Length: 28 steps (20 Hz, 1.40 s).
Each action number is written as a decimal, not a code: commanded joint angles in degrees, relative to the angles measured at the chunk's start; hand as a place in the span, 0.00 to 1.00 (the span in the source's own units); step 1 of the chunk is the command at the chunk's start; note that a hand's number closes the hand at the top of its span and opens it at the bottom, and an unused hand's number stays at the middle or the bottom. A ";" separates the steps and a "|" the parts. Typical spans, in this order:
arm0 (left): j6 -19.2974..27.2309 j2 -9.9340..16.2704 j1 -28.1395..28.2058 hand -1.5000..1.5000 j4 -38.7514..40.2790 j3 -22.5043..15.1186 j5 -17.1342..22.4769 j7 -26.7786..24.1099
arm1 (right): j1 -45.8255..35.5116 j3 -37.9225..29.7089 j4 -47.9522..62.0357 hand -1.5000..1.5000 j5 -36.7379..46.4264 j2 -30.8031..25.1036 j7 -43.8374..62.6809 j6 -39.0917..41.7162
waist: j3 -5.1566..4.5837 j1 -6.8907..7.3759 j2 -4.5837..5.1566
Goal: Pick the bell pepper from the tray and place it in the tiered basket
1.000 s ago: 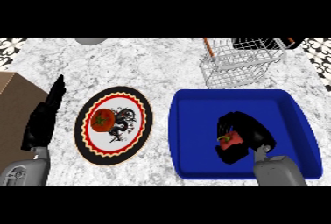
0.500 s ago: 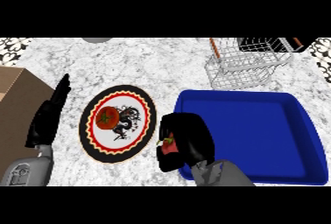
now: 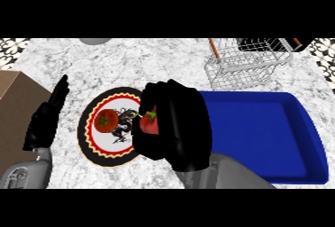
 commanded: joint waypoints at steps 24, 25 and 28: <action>-0.23 0.14 -1.22 0.50 1.46 0.83 -0.72 0.12 | -20.50 -21.58 25.18 1.00 7.18 -17.81 -20.00 14.74 | 0.01 -0.38 0.47; -0.73 0.75 -1.20 0.50 1.45 1.00 -0.59 -1.40 | -24.20 -22.05 29.40 1.00 8.20 -16.74 -18.53 15.58 | -0.02 0.13 0.51; 1.15 -1.69 -1.42 0.50 2.38 0.14 -1.22 -1.05 | -22.56 -25.83 32.36 1.00 7.52 -19.66 -24.16 13.03 | 0.02 -0.19 0.40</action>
